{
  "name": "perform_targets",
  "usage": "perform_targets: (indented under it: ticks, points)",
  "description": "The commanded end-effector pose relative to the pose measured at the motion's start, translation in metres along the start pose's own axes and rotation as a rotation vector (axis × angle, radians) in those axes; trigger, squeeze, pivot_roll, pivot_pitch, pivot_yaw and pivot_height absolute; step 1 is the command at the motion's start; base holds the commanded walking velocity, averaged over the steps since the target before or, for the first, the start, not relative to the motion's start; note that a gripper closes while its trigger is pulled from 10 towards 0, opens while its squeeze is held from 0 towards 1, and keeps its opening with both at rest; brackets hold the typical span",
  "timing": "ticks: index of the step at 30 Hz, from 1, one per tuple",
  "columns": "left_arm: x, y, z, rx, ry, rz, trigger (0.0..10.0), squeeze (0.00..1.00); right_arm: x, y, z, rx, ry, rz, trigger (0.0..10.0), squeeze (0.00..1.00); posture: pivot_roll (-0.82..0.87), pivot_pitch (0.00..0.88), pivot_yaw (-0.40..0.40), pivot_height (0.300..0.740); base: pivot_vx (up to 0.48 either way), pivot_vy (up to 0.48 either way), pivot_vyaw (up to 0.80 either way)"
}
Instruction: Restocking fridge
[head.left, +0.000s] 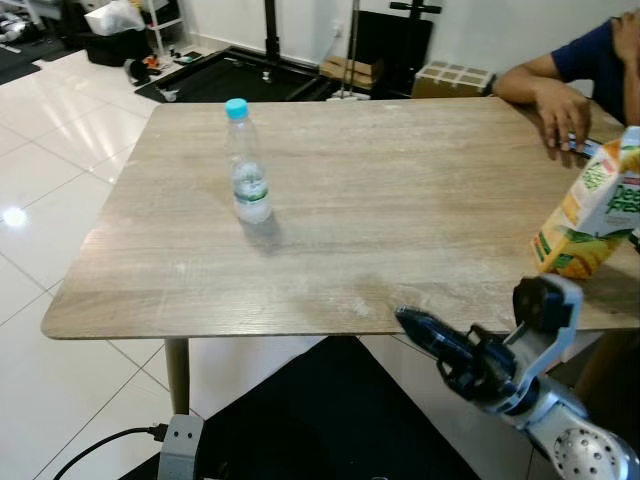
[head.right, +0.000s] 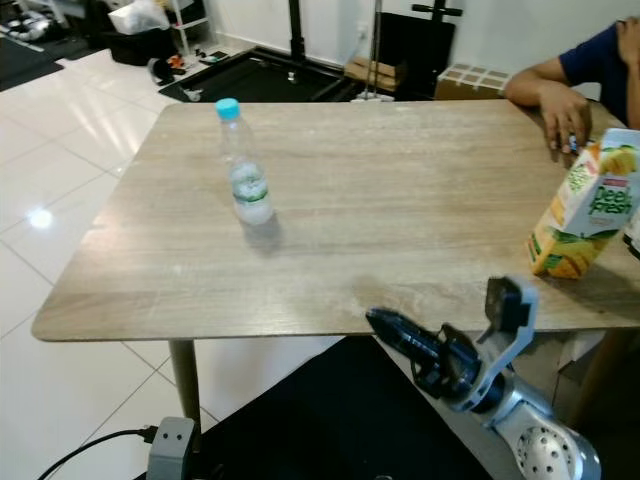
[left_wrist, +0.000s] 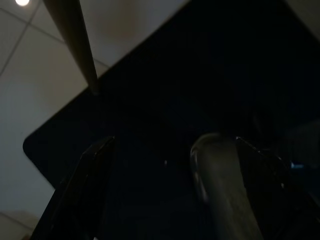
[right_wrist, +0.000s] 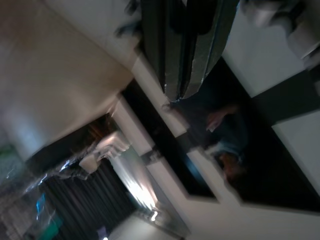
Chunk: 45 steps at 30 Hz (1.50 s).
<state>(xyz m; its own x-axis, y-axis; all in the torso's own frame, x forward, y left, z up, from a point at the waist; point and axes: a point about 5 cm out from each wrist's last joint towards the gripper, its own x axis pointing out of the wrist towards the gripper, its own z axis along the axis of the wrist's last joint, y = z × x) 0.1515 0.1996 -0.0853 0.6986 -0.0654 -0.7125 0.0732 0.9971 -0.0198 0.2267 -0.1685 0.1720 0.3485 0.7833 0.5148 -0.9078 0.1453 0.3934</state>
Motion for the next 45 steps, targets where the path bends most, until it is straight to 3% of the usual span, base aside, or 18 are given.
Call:
perform_targets:
  ticks: [1,2,4,5,6,7,8,13,16,17,18,19,20,26,32,35,42,45]
  points:
    - [-0.003,0.006,-0.006,0.02,0.037,0.008,10.0,0.0,0.024,-0.003,0.021,-0.139,-0.071,-0.03,10.0,0.0,-0.14,0.116,0.04,0.713,0.0,0.0,0.0]
    - [-0.003,0.006,-0.006,0.02,0.037,0.008,10.0,0.0,0.024,-0.003,0.021,-0.139,-0.071,-0.03,10.0,0.0,-0.14,0.116,0.04,0.713,0.0,0.0,0.0]
    - [-0.001,0.006,-0.004,0.028,0.044,0.004,10.0,0.0,0.073,-0.054,0.054,-0.36,-0.137,-0.417,10.0,0.0,-0.15,0.123,0.051,0.713,0.0,0.0,0.0]
    - [0.0,0.006,-0.002,0.035,0.043,-0.002,10.0,0.0,0.099,-0.064,0.07,-0.454,-0.135,-0.511,10.0,0.0,-0.14,0.126,0.051,0.713,0.0,0.0,0.0]
    - [0.0,0.006,-0.002,0.035,0.043,-0.002,10.0,0.0,0.099,-0.064,0.07,-0.454,-0.135,-0.511,10.0,0.0,-0.14,0.126,0.051,0.713,0.0,0.0,0.0]
    - [0.001,0.006,0.0,0.038,0.041,-0.004,10.0,0.0,0.124,-0.065,0.089,-0.522,-0.177,-0.56,10.0,0.0,-0.14,0.134,0.044,0.713,0.0,0.0,0.0]
    - [0.001,0.005,0.001,0.036,0.037,-0.001,10.0,0.0,0.152,-0.055,0.109,-0.598,-0.207,-0.539,10.0,0.0,-0.13,0.137,0.039,0.713,0.0,0.0,0.0]
    - [0.002,0.004,0.001,0.028,0.032,0.006,10.0,0.0,0.187,-0.03,0.133,-0.648,-0.276,-0.462,10.0,0.0,-0.12,0.144,0.033,0.713,0.0,0.0,0.0]
    - [0.001,0.005,0.001,0.023,0.029,0.008,10.0,0.0,0.211,-0.002,0.147,-0.596,-0.357,-0.308,10.0,0.0,-0.12,0.153,0.034,0.713,0.0,0.0,0.0]
    - [0.0,0.005,-0.001,0.024,0.03,0.007,10.0,0.0,0.227,0.021,0.155,-0.548,-0.398,-0.163,10.0,0.0,-0.13,0.159,0.035,0.713,0.0,0.0,0.0]
    - [0.0,0.005,-0.001,0.024,0.03,0.007,10.0,0.0,0.227,0.021,0.155,-0.548,-0.398,-0.163,10.0,0.0,-0.13,0.159,0.035,0.713,0.0,0.0,0.0]
    - [-0.001,0.005,-0.002,0.023,0.032,0.006,10.0,0.0,0.239,0.043,0.163,-0.488,-0.445,-0.038,10.0,0.0,-0.13,0.164,0.036,0.713,0.0,0.0,0.0]
    - [-0.001,0.005,-0.002,0.023,0.032,0.006,10.0,0.0,0.239,0.043,0.163,-0.488,-0.445,-0.038,10.0,0.0,-0.13,0.164,0.036,0.713,0.0,0.0,0.0]
    - [-0.009,-0.01,-0.022,0.023,0.053,0.0,10.0,0.0,0.269,0.11,0.197,-0.313,-0.621,0.279,10.0,0.0,-0.12,0.194,0.029,0.713,0.0,0.0,0.0]
    - [-0.025,-0.023,-0.051,0.021,0.085,-0.003,10.0,0.0,0.27,0.124,0.201,-0.301,-0.633,0.359,10.0,0.0,-0.11,0.207,0.024,0.713,0.0,0.0,0.0]
    - [-0.055,-0.038,-0.091,0.01,0.15,-0.006,10.0,0.0,0.27,0.128,0.202,-0.266,-0.648,0.401,10.0,0.0,-0.11,0.211,0.023,0.713,0.0,0.0,0.0]
    - [-0.074,-0.049,-0.112,0.008,0.183,-0.015,10.0,0.0,0.269,0.132,0.204,-0.257,-0.654,0.43,10.0,0.0,-0.12,0.214,0.023,0.713,0.0,0.0,0.0]
    - [-0.06,-0.04,-0.096,0.012,0.148,-0.009,10.0,0.0,0.269,0.13,0.207,-0.253,-0.664,0.422,10.0,0.0,-0.12,0.212,0.023,0.713,0.0,0.0,0.0]
